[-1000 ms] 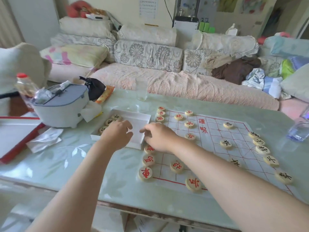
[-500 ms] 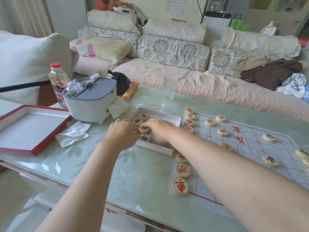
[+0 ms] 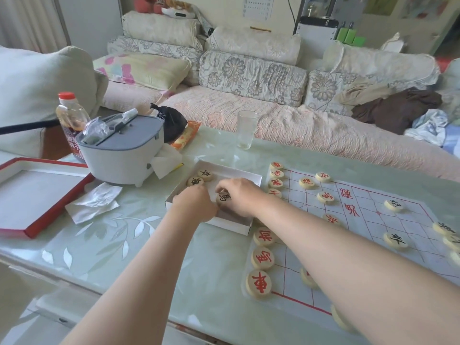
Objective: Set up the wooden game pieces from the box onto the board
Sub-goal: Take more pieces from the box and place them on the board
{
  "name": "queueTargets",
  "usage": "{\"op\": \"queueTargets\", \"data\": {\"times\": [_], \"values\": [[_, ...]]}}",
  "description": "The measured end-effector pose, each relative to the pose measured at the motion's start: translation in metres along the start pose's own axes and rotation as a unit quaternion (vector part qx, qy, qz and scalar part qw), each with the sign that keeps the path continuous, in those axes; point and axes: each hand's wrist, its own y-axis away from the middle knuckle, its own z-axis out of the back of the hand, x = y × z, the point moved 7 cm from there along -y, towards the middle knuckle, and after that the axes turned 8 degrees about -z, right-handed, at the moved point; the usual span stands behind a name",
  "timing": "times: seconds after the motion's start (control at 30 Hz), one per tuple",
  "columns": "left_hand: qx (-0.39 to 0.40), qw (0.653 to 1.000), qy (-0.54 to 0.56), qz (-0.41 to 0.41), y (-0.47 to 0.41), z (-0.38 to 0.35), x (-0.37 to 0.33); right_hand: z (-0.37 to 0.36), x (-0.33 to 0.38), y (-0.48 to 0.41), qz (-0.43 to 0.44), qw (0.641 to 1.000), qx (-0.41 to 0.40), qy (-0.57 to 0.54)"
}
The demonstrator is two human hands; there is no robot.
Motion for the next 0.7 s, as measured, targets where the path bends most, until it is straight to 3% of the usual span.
{"op": "queueTargets", "data": {"times": [0.2, 0.43, 0.7], "values": [[-0.006, 0.999, 0.023, -0.046, -0.003, 0.004, -0.019, 0.016, -0.015, 0.015, 0.006, 0.999, -0.018, -0.031], [-0.112, 0.985, 0.122, -0.058, 0.015, 0.033, -0.069, 0.052, -0.050, 0.057, 0.008, 0.997, -0.061, -0.051], [-0.074, 0.954, 0.250, -0.149, 0.019, 0.007, -0.175, 0.091, -0.143, 0.138, -0.056, 0.991, -0.099, -0.066]]}}
